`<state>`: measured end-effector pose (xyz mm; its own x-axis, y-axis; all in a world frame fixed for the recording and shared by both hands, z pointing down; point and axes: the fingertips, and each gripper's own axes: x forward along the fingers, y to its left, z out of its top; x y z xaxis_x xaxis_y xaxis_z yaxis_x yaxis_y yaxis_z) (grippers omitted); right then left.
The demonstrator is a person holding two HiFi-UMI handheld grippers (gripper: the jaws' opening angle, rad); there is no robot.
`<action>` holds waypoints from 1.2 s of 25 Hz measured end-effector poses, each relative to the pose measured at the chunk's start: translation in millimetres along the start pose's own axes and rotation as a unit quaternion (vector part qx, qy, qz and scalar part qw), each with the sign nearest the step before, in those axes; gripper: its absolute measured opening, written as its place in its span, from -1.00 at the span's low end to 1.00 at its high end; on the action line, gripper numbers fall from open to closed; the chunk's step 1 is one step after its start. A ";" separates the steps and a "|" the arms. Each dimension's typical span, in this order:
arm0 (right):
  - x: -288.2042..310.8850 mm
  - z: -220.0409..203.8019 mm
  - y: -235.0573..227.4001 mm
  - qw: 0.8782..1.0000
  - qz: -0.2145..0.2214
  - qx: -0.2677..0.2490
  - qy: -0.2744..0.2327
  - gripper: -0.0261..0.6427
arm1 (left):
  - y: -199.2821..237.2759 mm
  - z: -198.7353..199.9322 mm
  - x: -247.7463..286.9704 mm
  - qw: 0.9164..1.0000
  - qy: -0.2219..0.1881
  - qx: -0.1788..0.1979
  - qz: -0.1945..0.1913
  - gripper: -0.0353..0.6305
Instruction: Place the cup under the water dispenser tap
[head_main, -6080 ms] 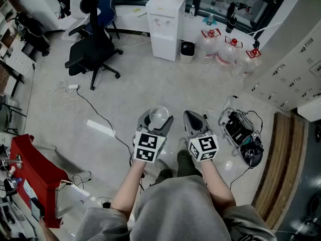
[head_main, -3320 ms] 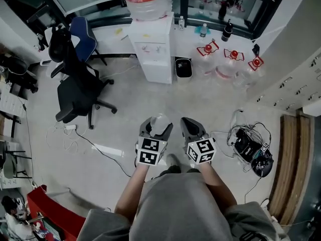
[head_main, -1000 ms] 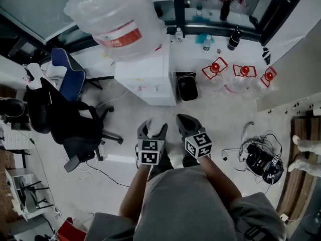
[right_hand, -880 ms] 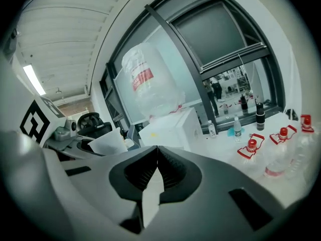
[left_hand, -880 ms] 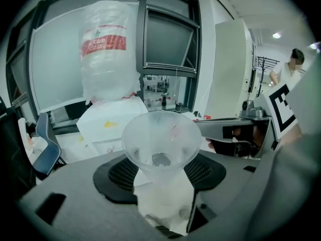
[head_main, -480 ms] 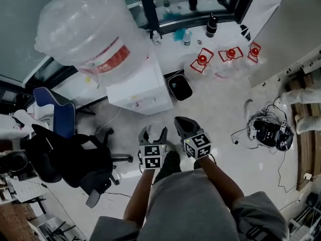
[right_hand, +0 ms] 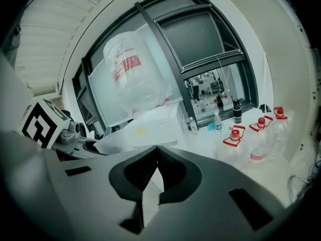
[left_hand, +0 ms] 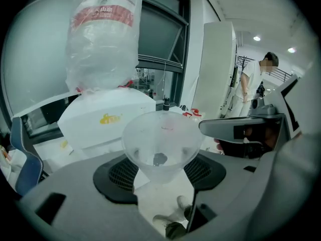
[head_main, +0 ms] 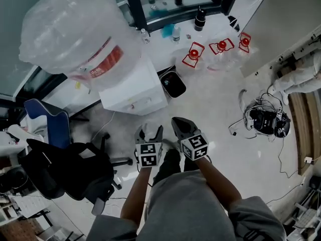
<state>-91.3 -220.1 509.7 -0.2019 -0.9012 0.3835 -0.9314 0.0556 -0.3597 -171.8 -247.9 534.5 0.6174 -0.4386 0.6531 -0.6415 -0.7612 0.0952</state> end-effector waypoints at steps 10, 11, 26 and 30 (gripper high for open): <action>10.8 -7.1 -26.4 1.000 -0.003 0.011 0.011 -0.89 | 8.5 -2.9 25.6 1.000 0.010 -0.005 0.016 -0.05; 14.6 -9.8 -29.7 1.000 -0.002 0.011 0.013 -0.89 | 10.4 -5.4 30.7 1.000 0.010 -0.006 0.019 -0.05; 70.6 -84.2 -95.4 0.999 -0.018 0.031 0.019 -0.89 | 50.6 -79.3 144.8 0.998 0.014 -0.005 0.062 -0.05; 79.8 -107.7 -104.8 0.998 -0.023 0.043 0.025 -0.89 | 59.4 -103.7 172.2 0.997 0.021 0.003 0.068 -0.05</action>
<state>-42.4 -251.6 669.6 -0.1762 -0.8793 0.4424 -0.9107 -0.0249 -0.4123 -150.8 -319.2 730.5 0.5052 -0.5173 0.6907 -0.7148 -0.6994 -0.0010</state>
